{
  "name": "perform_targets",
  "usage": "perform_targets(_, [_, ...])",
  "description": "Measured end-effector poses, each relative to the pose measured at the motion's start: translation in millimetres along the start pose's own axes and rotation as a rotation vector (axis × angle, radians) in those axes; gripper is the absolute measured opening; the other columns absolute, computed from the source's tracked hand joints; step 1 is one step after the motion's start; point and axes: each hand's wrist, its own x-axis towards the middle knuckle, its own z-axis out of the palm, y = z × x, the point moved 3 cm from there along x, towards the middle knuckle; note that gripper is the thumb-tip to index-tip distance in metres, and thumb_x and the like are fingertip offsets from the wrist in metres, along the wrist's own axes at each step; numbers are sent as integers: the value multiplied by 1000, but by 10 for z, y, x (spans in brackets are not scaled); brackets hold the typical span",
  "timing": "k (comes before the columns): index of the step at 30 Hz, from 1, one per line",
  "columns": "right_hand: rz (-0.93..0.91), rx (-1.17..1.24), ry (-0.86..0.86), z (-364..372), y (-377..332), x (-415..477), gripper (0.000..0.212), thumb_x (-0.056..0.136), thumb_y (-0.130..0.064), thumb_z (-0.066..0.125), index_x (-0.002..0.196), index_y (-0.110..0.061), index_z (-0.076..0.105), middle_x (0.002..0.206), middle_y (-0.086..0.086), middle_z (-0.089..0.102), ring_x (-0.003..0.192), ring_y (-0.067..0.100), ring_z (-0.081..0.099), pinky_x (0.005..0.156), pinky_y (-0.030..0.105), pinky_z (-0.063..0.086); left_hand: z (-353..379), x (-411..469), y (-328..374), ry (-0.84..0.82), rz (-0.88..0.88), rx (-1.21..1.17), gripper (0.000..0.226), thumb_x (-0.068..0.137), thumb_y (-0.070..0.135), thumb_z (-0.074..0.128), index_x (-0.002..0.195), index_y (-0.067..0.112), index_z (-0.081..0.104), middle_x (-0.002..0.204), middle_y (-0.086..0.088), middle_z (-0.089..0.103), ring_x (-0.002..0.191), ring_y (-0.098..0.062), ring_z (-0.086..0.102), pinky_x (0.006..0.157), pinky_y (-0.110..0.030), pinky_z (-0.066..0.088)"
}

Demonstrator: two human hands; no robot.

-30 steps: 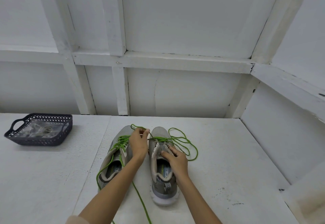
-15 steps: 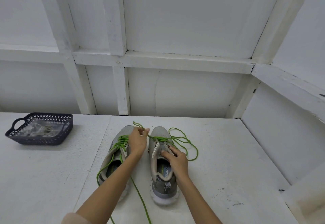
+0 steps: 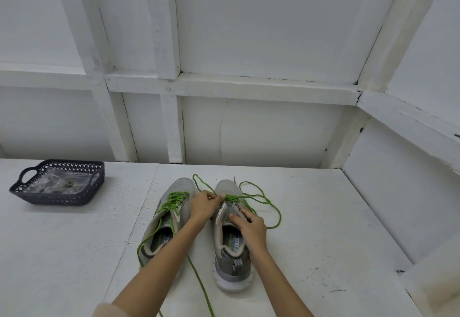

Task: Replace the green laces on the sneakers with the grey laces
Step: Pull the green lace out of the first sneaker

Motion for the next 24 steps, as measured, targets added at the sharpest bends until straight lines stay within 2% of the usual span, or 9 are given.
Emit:
perform_targets(3, [-3, -7, -4, 3, 2, -4, 48, 80, -16, 76, 126, -12, 64, 123, 1, 65, 110, 14, 60, 92, 24, 49, -19, 1, 35, 12, 51, 76, 23, 93, 28, 61, 82, 9, 53, 81, -8, 61, 77, -26, 58, 68, -32, 46])
perform_targets(5, [-1, -5, -9, 9, 9, -7, 49, 80, -17, 76, 127, -13, 63, 124, 0, 64, 111, 13, 60, 94, 25, 49, -63, -19, 71, 169, 65, -120, 20, 96, 21, 57, 84, 6, 53, 80, -12, 62, 72, -28, 60, 70, -39, 53])
perform_targets(7, [2, -9, -12, 15, 23, 2, 50, 79, -20, 76, 127, -14, 64, 124, -1, 65, 112, 14, 60, 98, 29, 49, -108, -90, 107, 295, 37, -308, 20, 97, 20, 56, 88, 3, 53, 73, -9, 59, 63, -23, 58, 66, -36, 52])
perform_targets(9, [5, -15, -8, 15, 32, 10, 50, 79, -21, 77, 127, -15, 64, 123, -1, 66, 112, 14, 61, 98, 31, 50, -76, -70, 81, 221, -9, -295, 25, 93, 28, 62, 89, 5, 54, 73, -5, 59, 63, -21, 60, 68, -37, 53])
perform_targets(12, [2, -21, 0, 15, 42, 17, 48, 78, -21, 77, 125, -15, 66, 121, -1, 67, 109, 12, 62, 98, 33, 51, 8, -9, 12, 9, -17, -62, 27, 87, 31, 70, 76, 12, 54, 73, -6, 62, 70, -25, 60, 74, -42, 54])
perform_targets(15, [0, -28, -6, 24, 45, 19, 50, 78, -22, 77, 126, -15, 65, 125, 1, 65, 113, 14, 61, 100, 34, 50, -17, -36, 91, 63, 41, -61, 27, 92, 19, 64, 69, 12, 50, 71, -8, 61, 72, -27, 62, 77, -45, 54])
perform_targets(19, [2, -43, -4, 29, 45, 25, 53, 79, -24, 77, 128, -13, 63, 133, 4, 61, 122, 17, 56, 104, 37, 47, -123, -91, 133, 268, 48, -277, 17, 94, 19, 61, 87, 5, 56, 74, -2, 60, 73, -28, 64, 77, -45, 55])
perform_targets(21, [-5, -39, -3, 23, 42, 25, 51, 78, -23, 77, 126, -13, 65, 130, 4, 62, 119, 16, 58, 102, 37, 48, -89, -65, 72, 161, 20, -193, 23, 91, 28, 66, 90, 8, 55, 79, -2, 60, 79, -28, 64, 75, -42, 55])
perform_targets(24, [-5, -22, -7, 20, 48, 23, 49, 78, -21, 77, 125, -13, 66, 127, 4, 65, 115, 15, 60, 100, 36, 50, -52, -60, 18, -12, 24, 27, 24, 89, 26, 68, 77, 14, 51, 74, -3, 59, 71, -22, 58, 66, -33, 50])
